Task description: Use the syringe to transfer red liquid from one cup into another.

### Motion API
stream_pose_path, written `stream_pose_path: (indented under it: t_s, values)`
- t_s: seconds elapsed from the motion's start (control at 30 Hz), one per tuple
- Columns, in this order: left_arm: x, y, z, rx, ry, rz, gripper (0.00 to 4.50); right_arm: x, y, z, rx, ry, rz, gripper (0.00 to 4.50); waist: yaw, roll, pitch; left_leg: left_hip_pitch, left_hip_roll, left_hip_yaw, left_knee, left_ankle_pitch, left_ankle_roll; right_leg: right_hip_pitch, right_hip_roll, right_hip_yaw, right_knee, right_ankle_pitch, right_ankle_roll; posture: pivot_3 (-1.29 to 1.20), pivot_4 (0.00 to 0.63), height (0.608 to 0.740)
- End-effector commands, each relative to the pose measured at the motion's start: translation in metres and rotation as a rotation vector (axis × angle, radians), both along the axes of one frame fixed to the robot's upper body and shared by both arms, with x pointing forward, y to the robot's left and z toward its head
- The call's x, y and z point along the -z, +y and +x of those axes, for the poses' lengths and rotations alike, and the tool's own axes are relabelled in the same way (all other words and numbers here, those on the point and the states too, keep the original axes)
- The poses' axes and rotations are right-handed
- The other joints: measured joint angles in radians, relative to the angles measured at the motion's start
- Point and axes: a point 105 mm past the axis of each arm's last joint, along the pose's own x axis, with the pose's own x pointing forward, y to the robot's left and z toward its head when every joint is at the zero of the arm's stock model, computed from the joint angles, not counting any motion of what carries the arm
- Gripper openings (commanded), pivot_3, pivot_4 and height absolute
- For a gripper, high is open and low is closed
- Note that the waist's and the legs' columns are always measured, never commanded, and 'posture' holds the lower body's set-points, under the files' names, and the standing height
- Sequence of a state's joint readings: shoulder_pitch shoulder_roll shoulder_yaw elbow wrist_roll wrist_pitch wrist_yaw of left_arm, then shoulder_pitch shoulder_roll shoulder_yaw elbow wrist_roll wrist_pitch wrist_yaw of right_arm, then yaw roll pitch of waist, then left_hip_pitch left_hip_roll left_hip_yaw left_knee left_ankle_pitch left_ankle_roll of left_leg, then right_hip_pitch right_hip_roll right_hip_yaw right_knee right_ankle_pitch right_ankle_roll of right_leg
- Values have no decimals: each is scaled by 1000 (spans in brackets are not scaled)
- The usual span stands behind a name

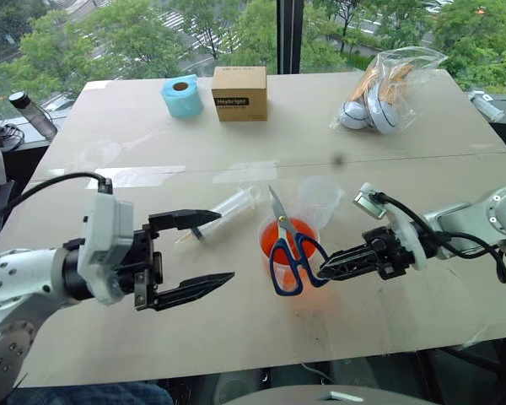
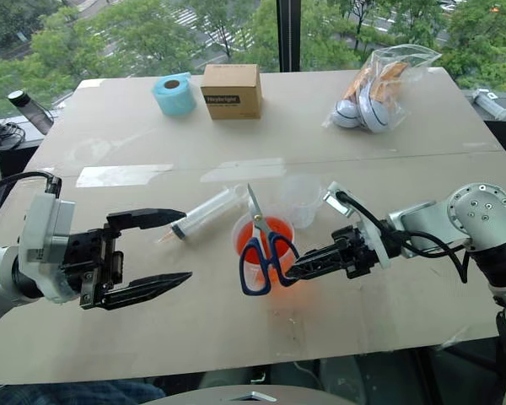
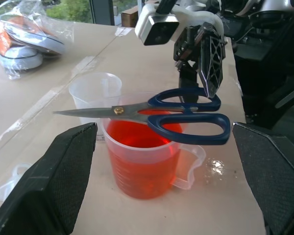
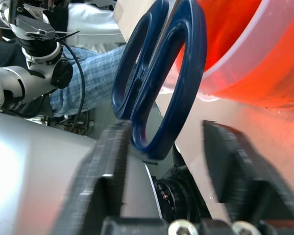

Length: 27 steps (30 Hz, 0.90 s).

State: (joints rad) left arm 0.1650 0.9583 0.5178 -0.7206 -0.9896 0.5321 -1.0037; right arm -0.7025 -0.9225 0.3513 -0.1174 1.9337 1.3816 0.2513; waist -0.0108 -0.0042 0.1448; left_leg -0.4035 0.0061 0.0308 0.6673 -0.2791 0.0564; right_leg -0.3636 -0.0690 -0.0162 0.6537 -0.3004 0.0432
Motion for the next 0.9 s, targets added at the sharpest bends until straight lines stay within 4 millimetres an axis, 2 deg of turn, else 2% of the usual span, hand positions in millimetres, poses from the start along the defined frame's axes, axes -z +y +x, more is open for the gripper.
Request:
stream_pose_path:
  t_s: [0.03, 0.07, 0.27, 0.33, 0.4, 0.57, 0.67, 0.77, 0.83, 0.9]
  values:
    - [-4, -6, -2, 29, -7, 2, 4500, -10, 5, -4, -22, -24, 36, 417, 0, 0, 0, 0, 0, 0, 0, 0, 0, 0, 0, 0, 0, 0, 0, 0, 150, 740]
    - [-5, -7, -1, 30, -7, 1, 4500, -10, 5, -3, -19, -25, 37, 20, -1, 0, 0, -1, 0, 0, 0, 0, 0, 0, 0, 0, 0, 0, 0, 0, 150, 740]
    - [-6, -8, 3, 22, -13, 2, 4500, -26, -4, -6, -33, -34, 106, 20, 1, -1, 0, -12, 0, 0, 3, 2, -4, -12, 0, 0, 5, 0, 0, 0, 150, 740]
    - [-7, -11, 4, 32, -23, -4, 4500, -44, -17, -10, -54, -29, 179, 20, 5, -1, 1, -13, 0, 0, 3, 2, -4, -13, 0, 0, 4, 0, 0, 0, 150, 740]
    - [-12, -16, 5, 45, -41, -26, 4500, -53, -31, -2, 11, -37, 213, 20, 7, -3, 2, -13, 0, 0, 3, 2, -3, -13, 1, -1, 3, 0, 1, 0, 150, 740]
    - [-25, -30, 8, 93, -68, -85, 4500, -47, -81, 36, 310, -81, 152, 20, 11, -5, 3, -13, 0, 0, 4, 2, -3, -12, 1, -1, 4, 0, 1, 0, 150, 740]
    - [-27, -36, 11, 115, -69, -100, 4500, -39, -119, 61, 497, -116, 79, 20, 11, -4, 3, -13, 0, 0, 4, 2, -3, -12, 1, 0, 5, 0, 1, 0, 150, 740]
    - [-28, -43, 26, 84, -65, -100, 4500, -20, -167, 95, 754, -161, -53, 20, 11, -4, 4, -12, 0, 1, 4, 2, -3, -12, 3, 0, 5, 0, 1, 0, 150, 740]
    - [-29, -49, 38, 53, -55, -92, 4500, -10, -187, 110, 863, -164, -124, 20, 11, -4, 4, -12, 0, 1, 4, 3, -3, -13, 4, 1, 6, 0, 1, 0, 150, 740]
    - [-31, -56, 43, 60, -73, -78, 4500, -2, -197, 121, 926, -183, -184, 20, 7, -5, 4, -12, 0, 1, 4, 3, -4, -13, 6, 2, 6, 0, 1, 0, 150, 740]
